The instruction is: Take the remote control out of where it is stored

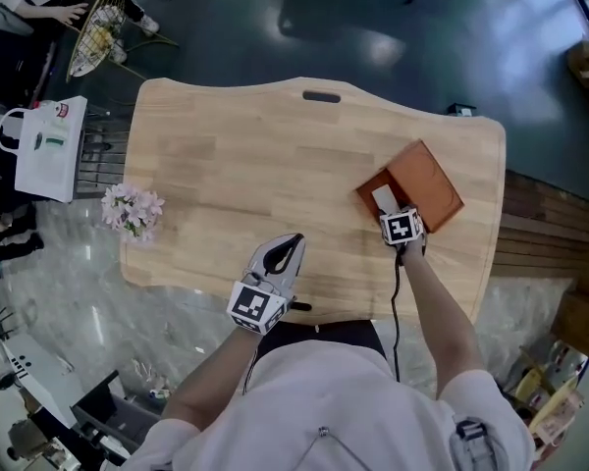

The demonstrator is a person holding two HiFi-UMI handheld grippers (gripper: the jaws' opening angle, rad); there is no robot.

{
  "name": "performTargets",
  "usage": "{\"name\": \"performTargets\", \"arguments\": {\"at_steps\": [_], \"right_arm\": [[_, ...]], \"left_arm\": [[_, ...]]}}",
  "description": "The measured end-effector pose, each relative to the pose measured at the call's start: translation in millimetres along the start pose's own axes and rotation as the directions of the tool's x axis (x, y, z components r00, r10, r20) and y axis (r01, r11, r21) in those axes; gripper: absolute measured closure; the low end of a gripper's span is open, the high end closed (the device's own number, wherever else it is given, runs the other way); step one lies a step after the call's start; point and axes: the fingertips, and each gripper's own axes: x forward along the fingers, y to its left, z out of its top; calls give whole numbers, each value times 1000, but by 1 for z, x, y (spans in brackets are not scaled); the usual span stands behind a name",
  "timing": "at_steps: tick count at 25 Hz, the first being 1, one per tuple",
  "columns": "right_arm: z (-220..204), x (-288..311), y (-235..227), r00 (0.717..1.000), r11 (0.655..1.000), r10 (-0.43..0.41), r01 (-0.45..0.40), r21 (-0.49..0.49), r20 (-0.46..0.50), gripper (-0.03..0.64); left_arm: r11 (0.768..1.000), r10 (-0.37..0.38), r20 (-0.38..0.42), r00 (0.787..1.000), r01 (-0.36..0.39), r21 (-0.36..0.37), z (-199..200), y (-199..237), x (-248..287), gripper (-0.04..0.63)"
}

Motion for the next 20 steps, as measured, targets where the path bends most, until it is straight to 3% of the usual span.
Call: {"name": "performTargets", "arguments": {"at_steps": [10,15,20], "right_arm": [[-5,14,-2,994,998,-43,39,-47,-105,313],[-7,12,-2,996,998,-35,30,-51,-88,324],[3,-8,-2,1000,999,-25,24,-25,-6,333]], "left_arm": [[999,30,-11,999,-30,-19,-5,18,-6,594],[999,30,-11,999,-30,-23,-4,17,-6,594],[1000,23,-6,1000,-24,-12,-3,17,-7,594]]}}
